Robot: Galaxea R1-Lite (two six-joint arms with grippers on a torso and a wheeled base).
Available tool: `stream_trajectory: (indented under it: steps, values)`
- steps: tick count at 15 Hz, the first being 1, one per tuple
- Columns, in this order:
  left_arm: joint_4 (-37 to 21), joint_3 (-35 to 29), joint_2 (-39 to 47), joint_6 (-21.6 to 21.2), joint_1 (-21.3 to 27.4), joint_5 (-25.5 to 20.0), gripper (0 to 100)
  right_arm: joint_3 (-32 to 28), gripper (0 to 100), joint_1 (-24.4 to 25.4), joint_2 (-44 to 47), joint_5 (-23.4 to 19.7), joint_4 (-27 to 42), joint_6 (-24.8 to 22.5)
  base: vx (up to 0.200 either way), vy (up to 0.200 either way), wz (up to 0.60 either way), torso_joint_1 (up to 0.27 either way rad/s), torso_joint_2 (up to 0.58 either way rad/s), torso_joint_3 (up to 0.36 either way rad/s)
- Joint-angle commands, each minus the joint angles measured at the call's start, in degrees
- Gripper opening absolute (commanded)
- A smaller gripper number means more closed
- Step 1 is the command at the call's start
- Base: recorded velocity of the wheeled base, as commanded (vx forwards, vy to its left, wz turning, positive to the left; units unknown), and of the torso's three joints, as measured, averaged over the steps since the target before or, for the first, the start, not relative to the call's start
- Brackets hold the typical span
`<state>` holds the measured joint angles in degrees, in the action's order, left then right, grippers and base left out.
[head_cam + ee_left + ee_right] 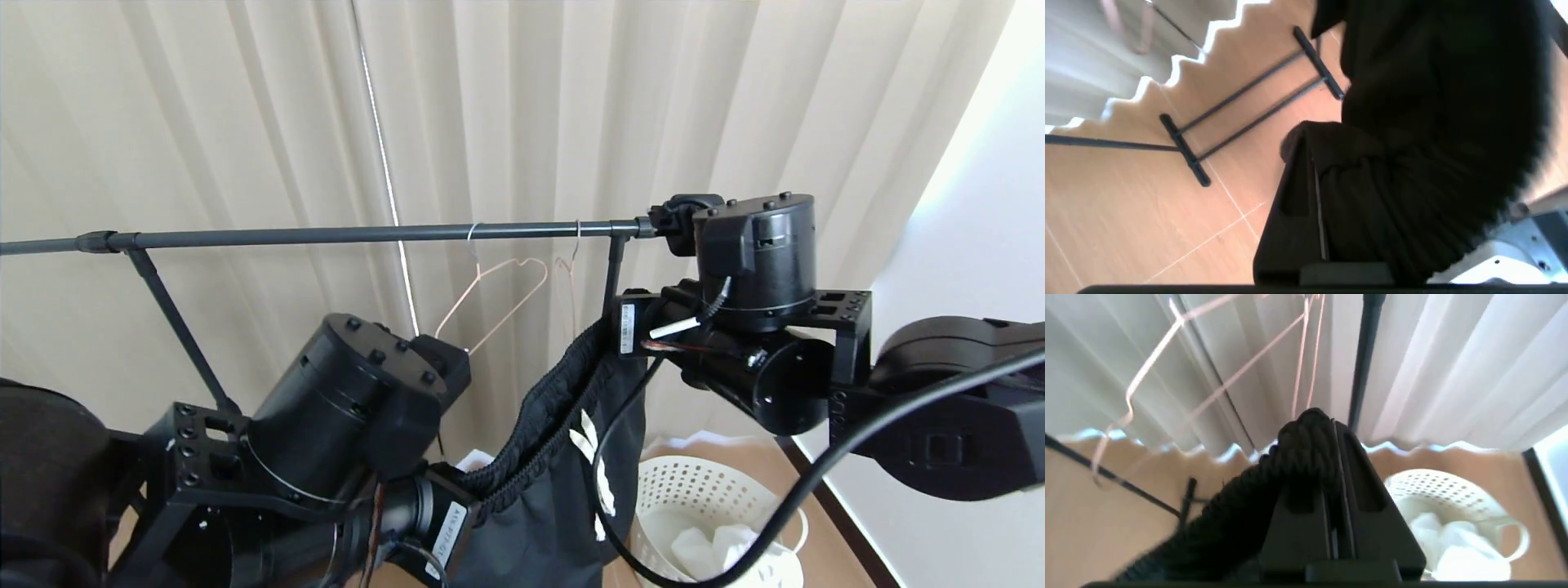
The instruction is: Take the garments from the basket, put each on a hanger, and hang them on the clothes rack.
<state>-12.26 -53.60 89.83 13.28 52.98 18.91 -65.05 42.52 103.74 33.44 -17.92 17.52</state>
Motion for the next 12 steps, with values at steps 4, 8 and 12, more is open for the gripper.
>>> stream_trajectory:
  steps: [4,8,12]
  values:
    - [1.19,-1.51,6.85,6.24,7.05,-0.19,0,-12.73,0,-2.27,8.67,-0.13,-0.10,11.22,0.000,0.000,0.00,0.000,0.00,0.000]
    - [3.12,-7.31,11.07,11.86,9.86,-0.01,0,-14.23,0,-1.92,9.20,-0.22,-0.19,13.60,0.000,0.000,0.00,0.000,0.00,0.000]
    - [3.21,-9.68,12.38,13.27,10.04,-0.01,0,-13.96,0,-1.92,9.02,-0.13,-0.01,13.51,0.000,0.000,0.00,0.000,0.00,0.000]
